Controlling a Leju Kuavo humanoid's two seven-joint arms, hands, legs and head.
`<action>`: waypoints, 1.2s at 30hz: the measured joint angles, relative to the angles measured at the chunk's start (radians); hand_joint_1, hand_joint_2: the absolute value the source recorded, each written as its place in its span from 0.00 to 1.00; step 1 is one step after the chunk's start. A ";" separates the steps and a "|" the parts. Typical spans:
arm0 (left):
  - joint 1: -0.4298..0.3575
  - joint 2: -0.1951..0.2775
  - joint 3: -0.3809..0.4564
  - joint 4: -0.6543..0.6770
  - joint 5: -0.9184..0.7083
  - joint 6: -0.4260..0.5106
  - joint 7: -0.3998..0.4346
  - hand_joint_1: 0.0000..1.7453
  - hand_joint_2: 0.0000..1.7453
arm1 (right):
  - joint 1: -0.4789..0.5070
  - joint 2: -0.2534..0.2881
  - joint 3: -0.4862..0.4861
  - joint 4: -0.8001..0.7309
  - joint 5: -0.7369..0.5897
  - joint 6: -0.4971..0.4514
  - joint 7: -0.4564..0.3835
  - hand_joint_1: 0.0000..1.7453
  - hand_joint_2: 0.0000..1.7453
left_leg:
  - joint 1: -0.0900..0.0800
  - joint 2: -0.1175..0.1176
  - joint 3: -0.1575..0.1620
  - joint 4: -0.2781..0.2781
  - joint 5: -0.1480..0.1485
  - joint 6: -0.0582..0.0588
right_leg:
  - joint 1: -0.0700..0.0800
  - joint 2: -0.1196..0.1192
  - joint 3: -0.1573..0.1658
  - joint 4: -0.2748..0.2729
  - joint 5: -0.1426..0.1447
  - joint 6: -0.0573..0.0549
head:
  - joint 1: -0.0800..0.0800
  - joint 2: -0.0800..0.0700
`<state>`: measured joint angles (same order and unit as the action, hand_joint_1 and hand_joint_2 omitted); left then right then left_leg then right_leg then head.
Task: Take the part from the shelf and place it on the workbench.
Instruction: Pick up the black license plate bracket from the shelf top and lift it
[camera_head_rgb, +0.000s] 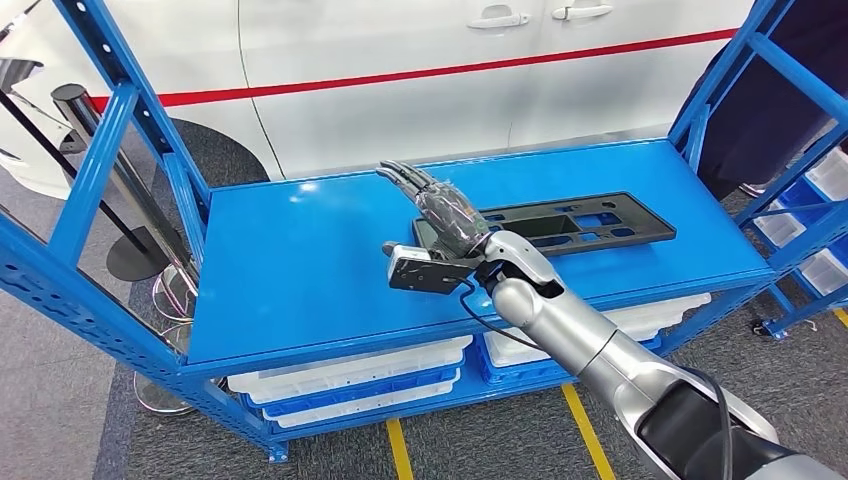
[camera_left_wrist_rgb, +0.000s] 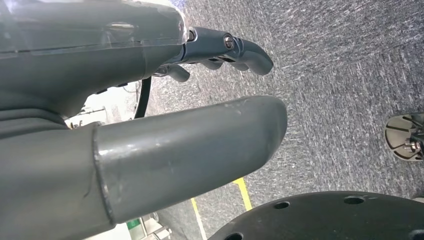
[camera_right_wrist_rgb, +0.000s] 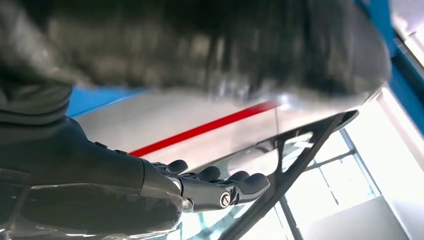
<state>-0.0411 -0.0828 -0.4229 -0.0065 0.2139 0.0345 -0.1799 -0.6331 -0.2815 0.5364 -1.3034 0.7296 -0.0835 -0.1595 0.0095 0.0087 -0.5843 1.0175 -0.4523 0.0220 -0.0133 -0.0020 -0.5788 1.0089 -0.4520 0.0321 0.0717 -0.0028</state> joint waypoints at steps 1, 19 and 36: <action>0.000 0.000 -0.003 0.000 0.000 0.001 0.002 0.00 0.00 | 0.001 0.000 0.000 0.002 0.018 -0.011 0.008 0.00 1.00 | 0.000 0.000 0.000 0.000 0.000 0.000 | 0.000 0.000 0.000 0.000 0.000 0.000 | 0.000 0.000; -0.001 -0.002 -0.026 0.000 0.033 -0.003 0.021 0.00 0.00 | 0.003 -0.035 0.001 0.076 0.045 0.034 0.008 0.00 1.00 | 0.000 0.000 0.000 0.000 0.000 0.000 | 0.000 0.000 0.000 0.000 0.000 0.000 | 0.000 0.000; -0.001 -0.002 -0.059 0.000 0.061 -0.007 0.022 0.00 0.00 | -0.057 -0.087 0.097 0.177 0.081 0.102 -0.010 0.00 1.00 | 0.000 0.000 0.000 0.000 0.000 0.000 | 0.000 0.000 0.000 0.000 0.000 0.000 | 0.000 0.000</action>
<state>-0.0421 -0.0847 -0.4817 -0.0065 0.2750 0.0274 -0.1579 -0.6898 -0.3685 0.6337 -1.1260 0.8105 0.0181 -0.1698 0.0096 0.0086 -0.5845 1.0176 -0.4525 0.0219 -0.0131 -0.0021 -0.5791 1.0090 -0.4519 0.0321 0.0717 -0.0029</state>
